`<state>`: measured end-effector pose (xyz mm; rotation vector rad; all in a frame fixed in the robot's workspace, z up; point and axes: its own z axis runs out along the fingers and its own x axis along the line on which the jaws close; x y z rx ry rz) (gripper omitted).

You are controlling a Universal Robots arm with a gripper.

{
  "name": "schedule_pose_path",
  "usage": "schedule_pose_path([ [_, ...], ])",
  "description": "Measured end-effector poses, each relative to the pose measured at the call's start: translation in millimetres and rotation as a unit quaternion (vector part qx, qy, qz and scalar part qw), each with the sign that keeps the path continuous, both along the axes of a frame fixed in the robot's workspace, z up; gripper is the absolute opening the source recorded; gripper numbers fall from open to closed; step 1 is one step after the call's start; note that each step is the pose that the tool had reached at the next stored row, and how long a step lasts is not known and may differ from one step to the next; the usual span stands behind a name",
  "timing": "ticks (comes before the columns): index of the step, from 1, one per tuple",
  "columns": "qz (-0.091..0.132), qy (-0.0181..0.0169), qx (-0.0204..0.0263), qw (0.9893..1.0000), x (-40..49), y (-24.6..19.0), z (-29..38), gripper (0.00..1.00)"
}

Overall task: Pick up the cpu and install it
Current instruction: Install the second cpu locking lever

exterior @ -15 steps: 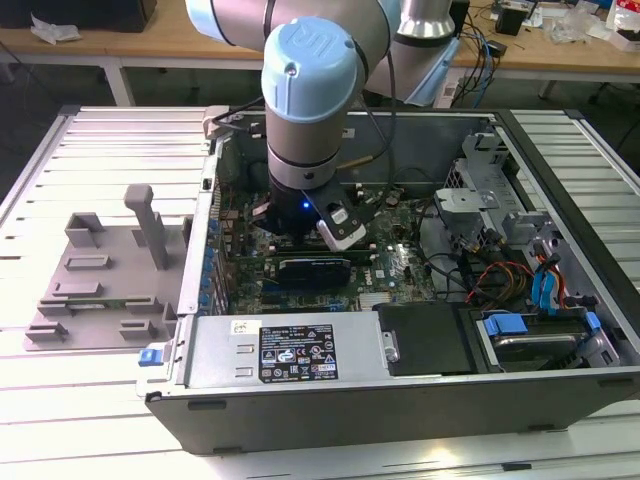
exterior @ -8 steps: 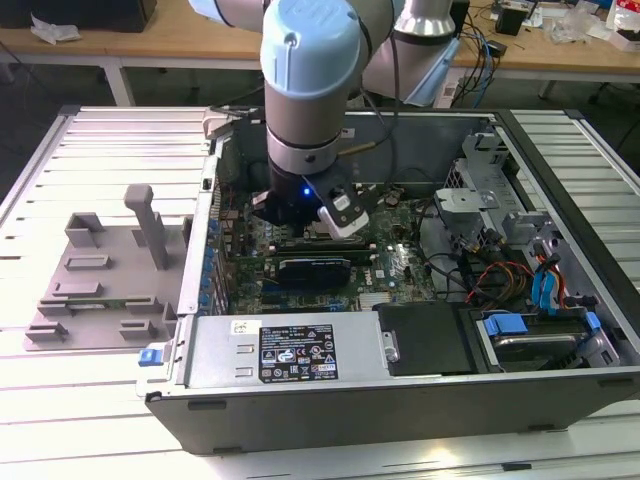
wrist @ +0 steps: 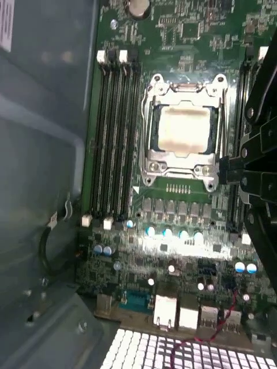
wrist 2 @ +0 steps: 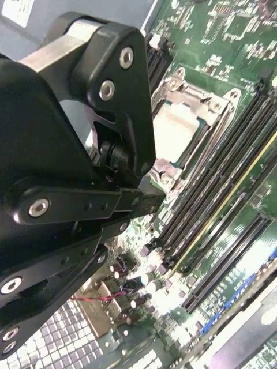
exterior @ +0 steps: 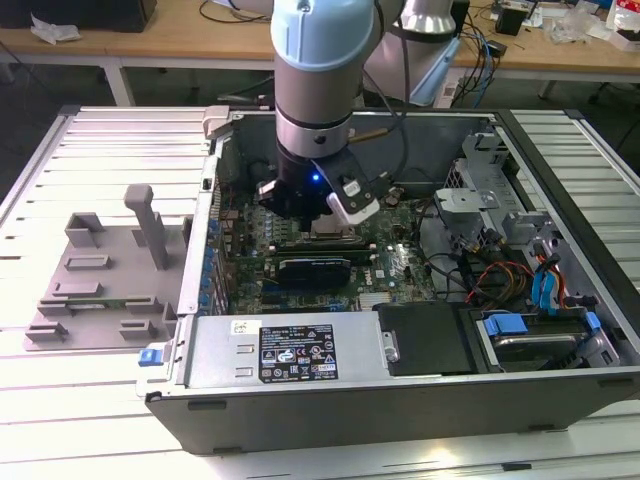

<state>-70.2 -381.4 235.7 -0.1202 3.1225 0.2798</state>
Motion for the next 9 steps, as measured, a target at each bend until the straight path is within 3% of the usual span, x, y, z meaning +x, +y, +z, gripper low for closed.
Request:
schedule_pose_path([
  [2, -0.006, 0.0000, 0.0000, 1.0000, 6.9, 2.7, -0.2, 0.11],
  [4, -0.006, -0.0001, 0.0001, 1.0000, 8.2, 13.0, -0.5, 0.11],
  [6, -0.006, 0.0000, 0.0000, 1.0000, 9.7, 19.5, -0.6, 0.11],
  [9, -0.007, 0.0000, 0.0000, 1.0000, 21.5, 23.2, -0.7, 0.11],
])
